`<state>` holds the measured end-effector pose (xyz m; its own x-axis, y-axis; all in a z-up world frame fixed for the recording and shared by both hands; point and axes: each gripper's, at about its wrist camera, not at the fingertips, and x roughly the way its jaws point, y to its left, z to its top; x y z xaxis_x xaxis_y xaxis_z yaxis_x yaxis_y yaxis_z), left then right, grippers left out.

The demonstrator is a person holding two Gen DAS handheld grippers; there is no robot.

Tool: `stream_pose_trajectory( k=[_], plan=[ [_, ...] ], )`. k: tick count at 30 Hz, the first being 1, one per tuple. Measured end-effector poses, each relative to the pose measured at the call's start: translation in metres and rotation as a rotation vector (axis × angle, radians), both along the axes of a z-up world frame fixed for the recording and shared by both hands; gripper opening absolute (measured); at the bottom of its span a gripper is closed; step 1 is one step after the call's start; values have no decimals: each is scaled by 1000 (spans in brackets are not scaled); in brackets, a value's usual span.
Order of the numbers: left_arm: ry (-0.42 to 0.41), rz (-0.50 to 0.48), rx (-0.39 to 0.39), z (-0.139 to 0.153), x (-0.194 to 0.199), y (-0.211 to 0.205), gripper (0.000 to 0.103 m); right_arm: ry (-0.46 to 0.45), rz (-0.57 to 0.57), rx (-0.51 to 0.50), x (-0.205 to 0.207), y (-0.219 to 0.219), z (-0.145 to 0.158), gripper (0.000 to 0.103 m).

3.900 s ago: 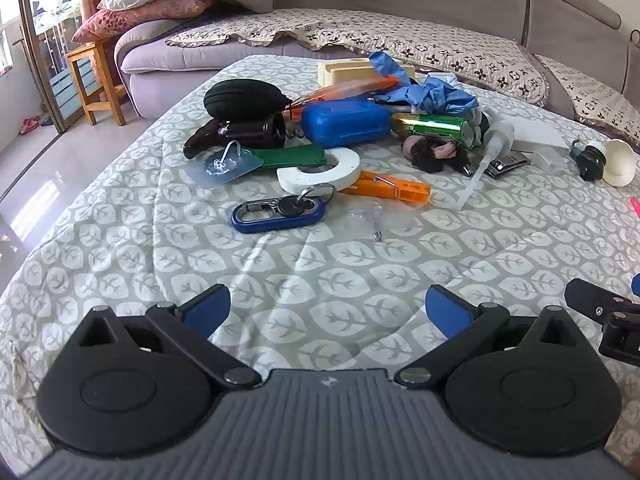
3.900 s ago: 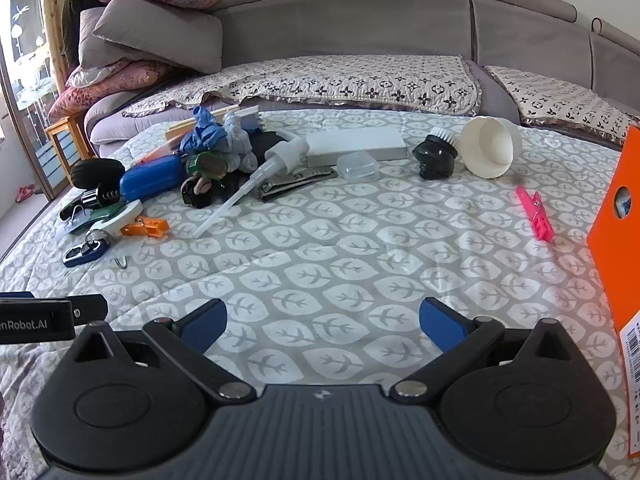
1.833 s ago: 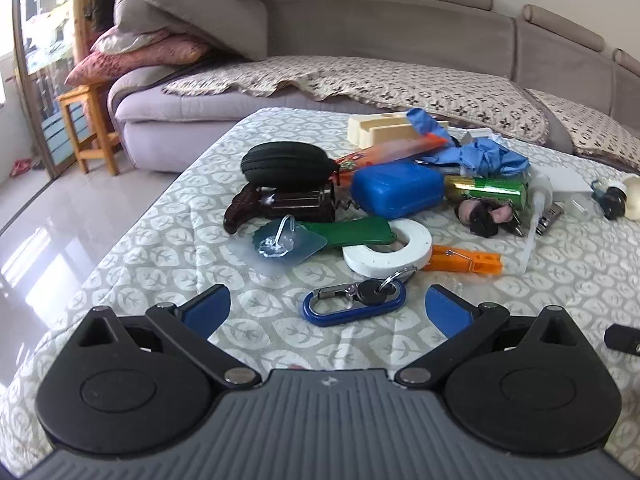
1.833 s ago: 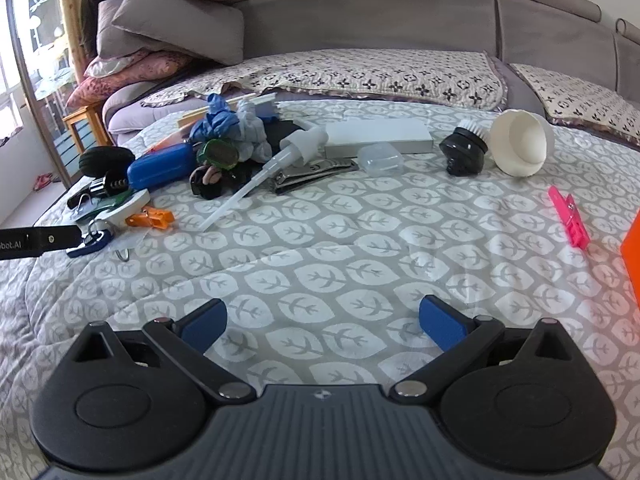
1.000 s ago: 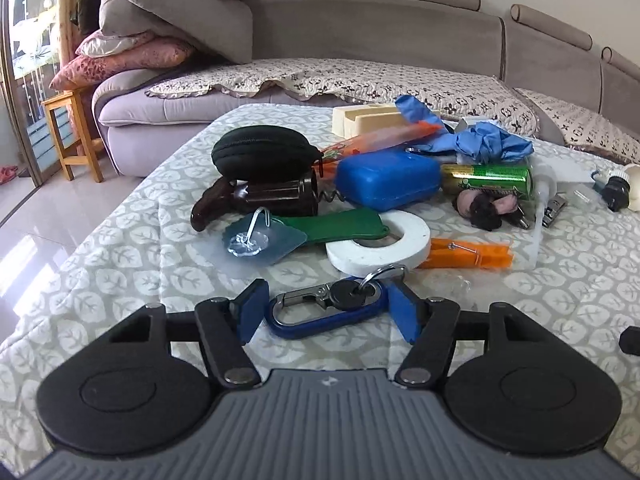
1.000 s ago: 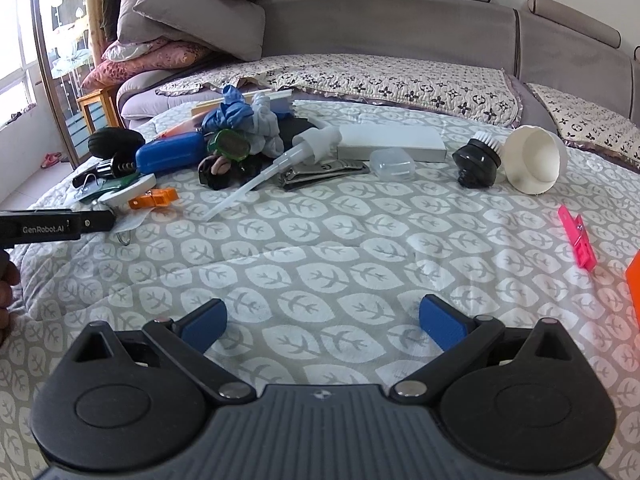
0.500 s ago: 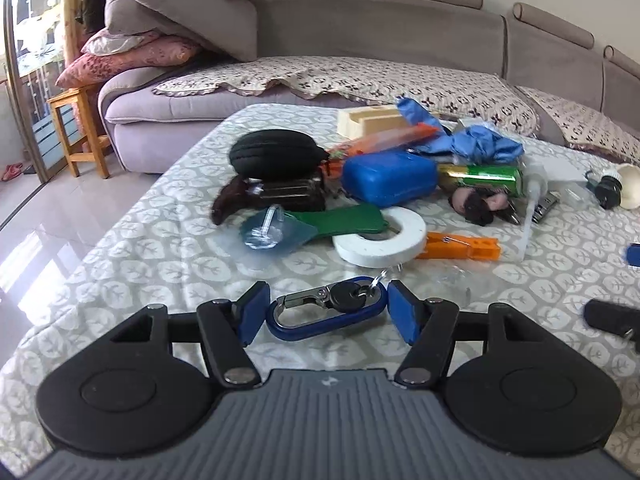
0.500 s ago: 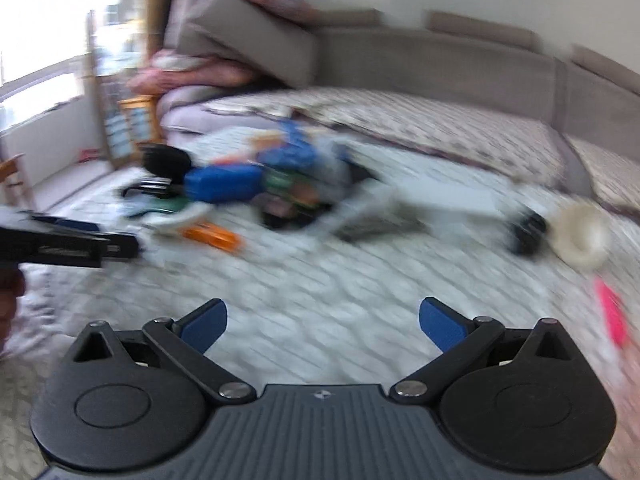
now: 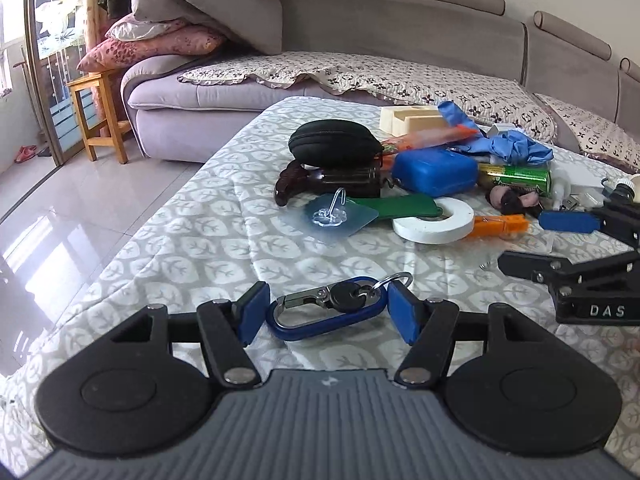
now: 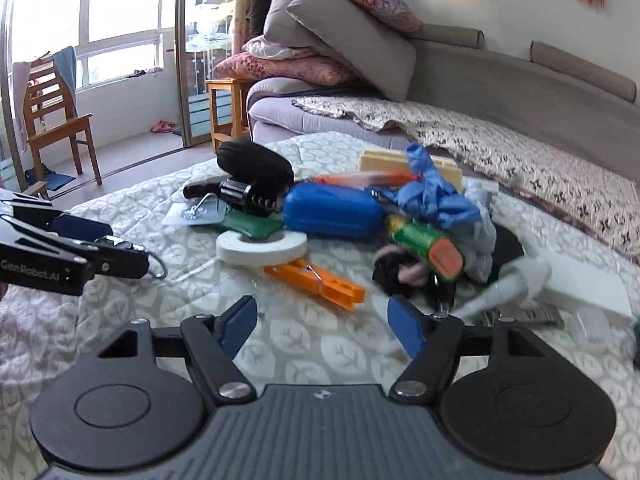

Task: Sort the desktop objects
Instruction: 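Grasp the white tape roll with the right gripper while the left gripper holds the keychain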

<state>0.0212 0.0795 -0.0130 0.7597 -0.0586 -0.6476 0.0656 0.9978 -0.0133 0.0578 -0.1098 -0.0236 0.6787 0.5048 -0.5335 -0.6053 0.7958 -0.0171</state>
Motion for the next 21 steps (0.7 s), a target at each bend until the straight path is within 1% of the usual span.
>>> stream_pose_trajectory(
  k=[4, 5, 6, 7, 8, 9, 10, 12, 13, 15, 16, 18, 19, 20, 21],
  plan=[
    [-1, -4, -9, 1, 0, 1, 64, -45, 42, 2, -6, 1, 9, 71],
    [-3, -5, -10, 1, 0, 1, 64, -28, 68, 29, -7, -1, 12, 72],
    [-4, -4, -12, 1, 0, 1, 64, -3, 114, 64, -9, -5, 15, 70],
    [-3, -3, -14, 1, 1, 1, 64, -2, 132, 72, -11, -7, 17, 73],
    [-1, -3, -15, 0, 1, 1, 64, -28, 99, 60, -14, -8, 18, 84],
    [2, -3, -16, 0, 2, 1, 64, -50, 58, 49, -13, -9, 17, 89],
    [3, -4, -18, 0, 3, 0, 64, -54, 33, 49, -9, -9, 16, 90],
    [-2, -11, -20, 2, 2, -2, 64, -5, 30, 59, 3, -8, 12, 82],
    [-5, -14, -20, 2, 1, -2, 64, 15, 30, 57, 7, -5, 9, 77],
    [-4, -13, -19, 2, 1, -1, 64, 38, 45, 81, 5, -3, 8, 77],
    [-3, -9, -19, 1, 1, 1, 64, 22, 67, 91, 0, 0, 11, 77],
    [0, 3, -24, 2, 3, 4, 64, -60, 99, 73, -13, 10, 18, 77],
    [1, 8, -29, 2, 3, 5, 64, -86, 104, 56, -14, 18, 20, 85],
    [1, 10, -32, 3, 3, 5, 64, -75, 106, 51, -10, 24, 20, 93],
    [-1, 29, -23, 3, 3, 6, 64, -51, 106, 56, -3, 28, 19, 92]
  ],
)
